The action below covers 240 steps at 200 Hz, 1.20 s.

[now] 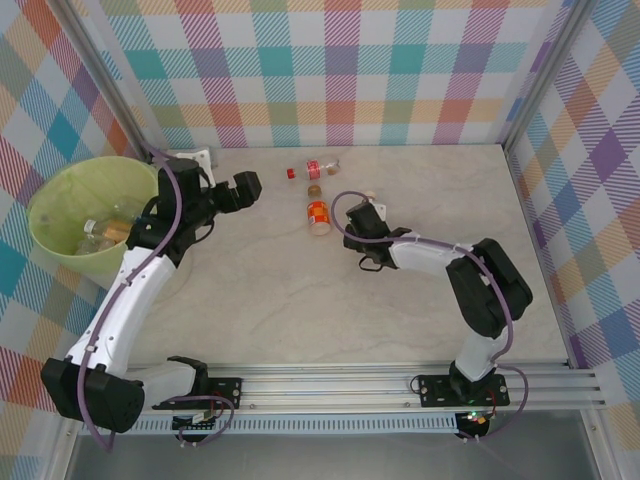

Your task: Put the plastic bottles in the bin

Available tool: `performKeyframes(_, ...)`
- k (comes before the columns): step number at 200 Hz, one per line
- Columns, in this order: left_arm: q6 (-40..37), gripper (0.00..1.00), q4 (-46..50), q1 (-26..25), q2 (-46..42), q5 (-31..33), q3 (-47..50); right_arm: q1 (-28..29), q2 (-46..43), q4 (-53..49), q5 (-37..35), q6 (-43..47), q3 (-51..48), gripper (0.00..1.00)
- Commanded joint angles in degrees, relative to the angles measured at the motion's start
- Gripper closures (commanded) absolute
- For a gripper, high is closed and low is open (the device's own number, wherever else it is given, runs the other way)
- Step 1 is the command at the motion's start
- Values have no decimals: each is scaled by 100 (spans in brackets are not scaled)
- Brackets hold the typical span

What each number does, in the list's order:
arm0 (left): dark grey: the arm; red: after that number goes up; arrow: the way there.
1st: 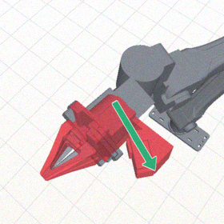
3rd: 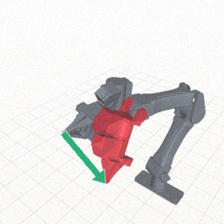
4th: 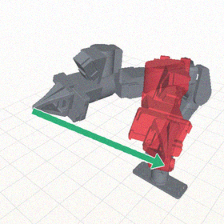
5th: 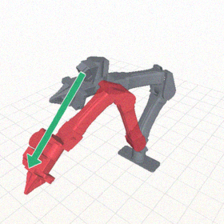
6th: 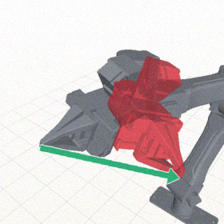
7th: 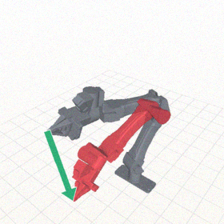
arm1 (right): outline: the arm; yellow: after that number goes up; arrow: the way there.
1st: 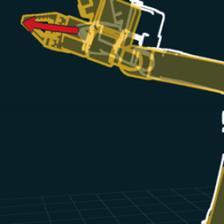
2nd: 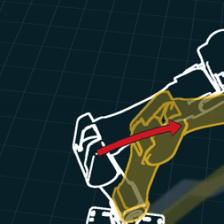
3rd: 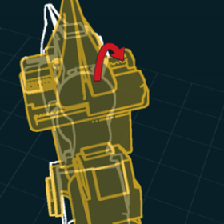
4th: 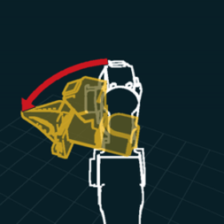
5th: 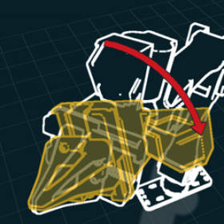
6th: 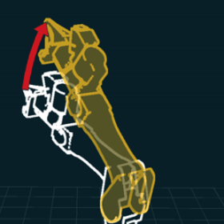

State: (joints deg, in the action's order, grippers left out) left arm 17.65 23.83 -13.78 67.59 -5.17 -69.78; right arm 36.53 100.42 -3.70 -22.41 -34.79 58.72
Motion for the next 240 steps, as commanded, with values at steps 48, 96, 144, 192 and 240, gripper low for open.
performKeyframes(48,629,0,-628,-63,183,-1323,244,77,-1116,1123,797,479,-915,54)
performKeyframes(96,1634,0,-1930,-131,637,-2534,655,390,-1765,1425,1298,900,-1233,53)
performKeyframes(144,1882,4,-2227,-479,1126,-2889,599,731,-2276,1760,2372,1106,-1407,53)
performKeyframes(192,1792,10,-2275,-735,1386,-2805,604,795,-2284,2236,3431,836,-1299,52)
performKeyframes(240,1716,20,-2463,-925,1409,-2645,714,811,-2024,2350,3909,807,-985,50)
